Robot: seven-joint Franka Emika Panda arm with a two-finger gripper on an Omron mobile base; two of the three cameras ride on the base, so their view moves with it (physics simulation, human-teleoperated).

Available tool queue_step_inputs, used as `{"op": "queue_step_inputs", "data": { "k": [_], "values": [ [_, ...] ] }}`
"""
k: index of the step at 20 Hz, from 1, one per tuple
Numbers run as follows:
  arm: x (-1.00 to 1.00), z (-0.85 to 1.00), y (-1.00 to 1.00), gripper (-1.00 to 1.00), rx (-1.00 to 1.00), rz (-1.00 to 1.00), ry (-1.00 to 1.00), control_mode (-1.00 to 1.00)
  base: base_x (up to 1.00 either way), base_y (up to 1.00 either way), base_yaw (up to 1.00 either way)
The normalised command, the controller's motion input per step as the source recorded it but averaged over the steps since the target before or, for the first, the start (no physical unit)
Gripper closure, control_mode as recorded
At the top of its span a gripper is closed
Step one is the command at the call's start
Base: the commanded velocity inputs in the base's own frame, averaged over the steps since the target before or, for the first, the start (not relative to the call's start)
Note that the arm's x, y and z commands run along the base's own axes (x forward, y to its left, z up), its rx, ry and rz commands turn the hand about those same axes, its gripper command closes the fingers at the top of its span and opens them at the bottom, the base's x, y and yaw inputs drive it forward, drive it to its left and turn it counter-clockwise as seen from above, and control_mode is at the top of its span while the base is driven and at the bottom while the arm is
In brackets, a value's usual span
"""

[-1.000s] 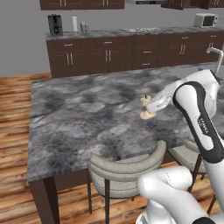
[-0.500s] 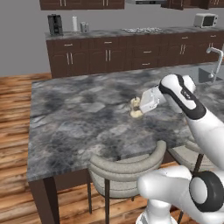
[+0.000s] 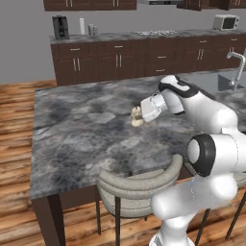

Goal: Get the candle and the wine from the cabinet and move them to the dining counter.

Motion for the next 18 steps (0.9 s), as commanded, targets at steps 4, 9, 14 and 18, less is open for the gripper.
{"op": "queue_step_inputs", "data": {
  "k": [4, 9, 14, 18],
  "values": [
    [0.75, -0.44, 0.24, 1.0, 0.07, 0.14, 0.0, -1.0, 0.0, 0.0, 0.0],
    [0.58, -0.62, 0.27, 1.0, 0.04, 0.08, 0.0, -1.0, 0.0, 0.0, 0.0],
    [0.6, -0.72, 0.29, 1.0, 0.01, 0.05, 0.0, -1.0, 0.0, 0.0, 0.0],
    [0.49, -0.84, 0.26, 1.0, 0.0, 0.04, 0.0, -1.0, 0.0, 0.0, 0.0]
  ]
}}
